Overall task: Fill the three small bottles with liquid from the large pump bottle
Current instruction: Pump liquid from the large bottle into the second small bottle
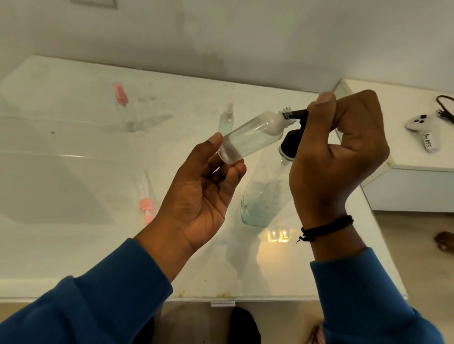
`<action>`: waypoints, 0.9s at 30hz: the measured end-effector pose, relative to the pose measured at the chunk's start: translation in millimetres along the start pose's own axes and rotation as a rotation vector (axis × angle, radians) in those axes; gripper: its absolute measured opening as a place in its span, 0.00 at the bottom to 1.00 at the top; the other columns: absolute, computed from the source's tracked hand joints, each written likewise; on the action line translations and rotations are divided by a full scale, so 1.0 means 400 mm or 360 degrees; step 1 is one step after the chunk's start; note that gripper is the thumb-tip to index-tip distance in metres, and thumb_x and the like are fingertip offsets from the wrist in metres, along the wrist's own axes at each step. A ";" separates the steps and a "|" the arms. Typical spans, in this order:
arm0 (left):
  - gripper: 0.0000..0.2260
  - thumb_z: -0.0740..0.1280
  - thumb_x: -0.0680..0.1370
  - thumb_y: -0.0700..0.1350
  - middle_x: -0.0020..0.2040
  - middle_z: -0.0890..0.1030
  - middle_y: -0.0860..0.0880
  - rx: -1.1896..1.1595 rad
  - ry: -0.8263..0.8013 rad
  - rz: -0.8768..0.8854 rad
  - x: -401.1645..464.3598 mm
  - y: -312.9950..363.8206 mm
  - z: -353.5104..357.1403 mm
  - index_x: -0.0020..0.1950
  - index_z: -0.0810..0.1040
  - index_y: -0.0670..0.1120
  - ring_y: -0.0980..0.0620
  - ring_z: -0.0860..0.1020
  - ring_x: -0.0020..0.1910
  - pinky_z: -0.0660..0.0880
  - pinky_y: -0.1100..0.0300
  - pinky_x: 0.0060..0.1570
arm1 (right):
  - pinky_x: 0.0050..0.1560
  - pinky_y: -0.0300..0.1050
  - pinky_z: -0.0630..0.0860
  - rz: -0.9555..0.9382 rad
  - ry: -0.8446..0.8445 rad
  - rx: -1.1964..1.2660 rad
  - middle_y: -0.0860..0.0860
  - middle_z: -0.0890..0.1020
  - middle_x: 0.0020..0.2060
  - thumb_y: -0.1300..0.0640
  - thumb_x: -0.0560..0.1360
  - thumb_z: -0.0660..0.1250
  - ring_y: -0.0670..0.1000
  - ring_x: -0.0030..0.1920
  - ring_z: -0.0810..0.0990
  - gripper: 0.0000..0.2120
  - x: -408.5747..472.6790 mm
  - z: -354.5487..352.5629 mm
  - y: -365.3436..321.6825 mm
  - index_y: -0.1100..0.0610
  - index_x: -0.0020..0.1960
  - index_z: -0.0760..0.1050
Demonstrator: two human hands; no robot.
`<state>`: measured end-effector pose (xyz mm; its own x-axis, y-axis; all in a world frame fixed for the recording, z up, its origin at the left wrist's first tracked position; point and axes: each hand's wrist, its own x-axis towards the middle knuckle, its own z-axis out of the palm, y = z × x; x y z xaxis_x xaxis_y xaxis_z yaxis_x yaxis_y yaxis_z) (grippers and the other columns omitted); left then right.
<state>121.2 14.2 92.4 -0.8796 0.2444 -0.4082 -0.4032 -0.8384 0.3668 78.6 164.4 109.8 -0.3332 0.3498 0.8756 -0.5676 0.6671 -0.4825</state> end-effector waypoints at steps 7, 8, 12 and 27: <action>0.23 0.76 0.68 0.48 0.43 0.82 0.44 0.0001 -0.0001 -0.0010 0.000 0.002 -0.003 0.60 0.80 0.40 0.53 0.81 0.36 0.79 0.67 0.31 | 0.37 0.43 0.66 0.0046 -0.0010 0.0026 0.59 0.73 0.29 0.66 0.80 0.65 0.49 0.35 0.68 0.17 -0.012 0.004 0.001 0.65 0.32 0.73; 0.22 0.76 0.68 0.48 0.44 0.82 0.44 0.0006 -0.0004 -0.0011 -0.001 0.002 -0.002 0.59 0.80 0.40 0.53 0.81 0.36 0.79 0.67 0.31 | 0.37 0.44 0.66 0.0042 -0.0005 0.0019 0.59 0.73 0.29 0.66 0.80 0.65 0.49 0.35 0.68 0.17 -0.007 0.002 0.003 0.65 0.32 0.73; 0.22 0.76 0.67 0.48 0.44 0.82 0.44 0.0013 0.0014 -0.0011 -0.001 -0.001 -0.001 0.58 0.81 0.40 0.52 0.81 0.36 0.79 0.67 0.31 | 0.39 0.34 0.63 0.0011 0.0001 0.0006 0.59 0.73 0.28 0.66 0.80 0.64 0.46 0.35 0.65 0.17 -0.001 0.002 -0.003 0.65 0.32 0.73; 0.27 0.75 0.69 0.48 0.44 0.82 0.43 -0.0034 -0.0012 -0.0035 0.001 0.001 -0.004 0.66 0.79 0.38 0.52 0.82 0.36 0.80 0.65 0.32 | 0.36 0.48 0.66 0.0007 -0.0005 -0.0016 0.59 0.74 0.29 0.64 0.80 0.65 0.51 0.34 0.69 0.18 0.000 0.003 -0.008 0.65 0.31 0.73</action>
<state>121.2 13.0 91.2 -0.8725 0.2662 -0.4098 -0.4169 -0.8430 0.3399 79.6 161.5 111.3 -0.3381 0.3504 0.8734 -0.5585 0.6722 -0.4859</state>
